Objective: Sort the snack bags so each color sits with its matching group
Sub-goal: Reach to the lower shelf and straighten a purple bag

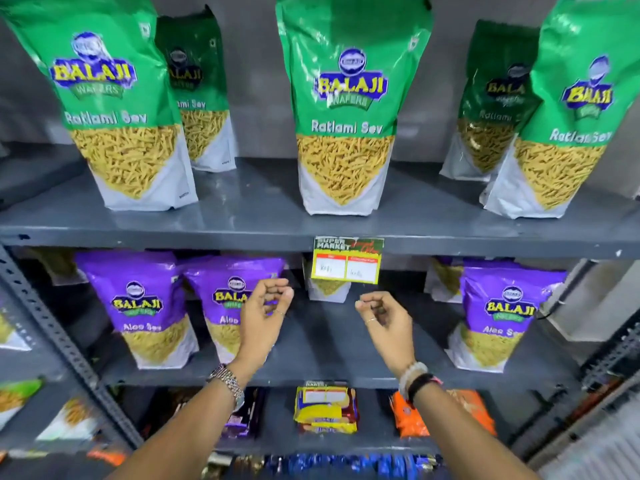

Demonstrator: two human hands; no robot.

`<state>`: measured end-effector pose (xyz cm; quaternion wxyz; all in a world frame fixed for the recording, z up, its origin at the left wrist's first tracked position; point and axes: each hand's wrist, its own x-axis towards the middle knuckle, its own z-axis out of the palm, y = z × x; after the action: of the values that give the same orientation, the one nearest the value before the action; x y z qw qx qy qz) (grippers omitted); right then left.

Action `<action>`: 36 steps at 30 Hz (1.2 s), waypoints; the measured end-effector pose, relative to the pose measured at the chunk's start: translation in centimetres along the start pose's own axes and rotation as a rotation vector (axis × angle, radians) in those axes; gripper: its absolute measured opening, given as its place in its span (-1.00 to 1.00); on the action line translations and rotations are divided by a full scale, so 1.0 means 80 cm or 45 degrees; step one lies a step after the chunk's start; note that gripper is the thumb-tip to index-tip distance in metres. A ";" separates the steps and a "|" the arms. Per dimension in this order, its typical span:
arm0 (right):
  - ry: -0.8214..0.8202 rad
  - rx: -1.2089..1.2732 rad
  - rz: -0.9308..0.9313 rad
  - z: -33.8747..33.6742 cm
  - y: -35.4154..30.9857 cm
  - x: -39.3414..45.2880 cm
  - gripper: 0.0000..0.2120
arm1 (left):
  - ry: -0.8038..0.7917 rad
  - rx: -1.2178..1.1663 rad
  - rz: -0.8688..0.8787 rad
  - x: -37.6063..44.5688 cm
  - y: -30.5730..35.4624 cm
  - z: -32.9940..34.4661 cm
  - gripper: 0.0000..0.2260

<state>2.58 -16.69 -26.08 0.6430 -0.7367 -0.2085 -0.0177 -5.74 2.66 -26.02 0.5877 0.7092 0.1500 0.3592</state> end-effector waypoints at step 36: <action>-0.243 -0.028 0.609 0.094 0.132 0.052 -0.62 | -0.421 0.301 -0.669 0.050 -0.175 -0.010 -0.34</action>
<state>8.03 -9.22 -36.05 0.5983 -0.7703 -0.0878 0.2024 -0.58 9.51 -37.85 0.5902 0.7584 0.2711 0.0556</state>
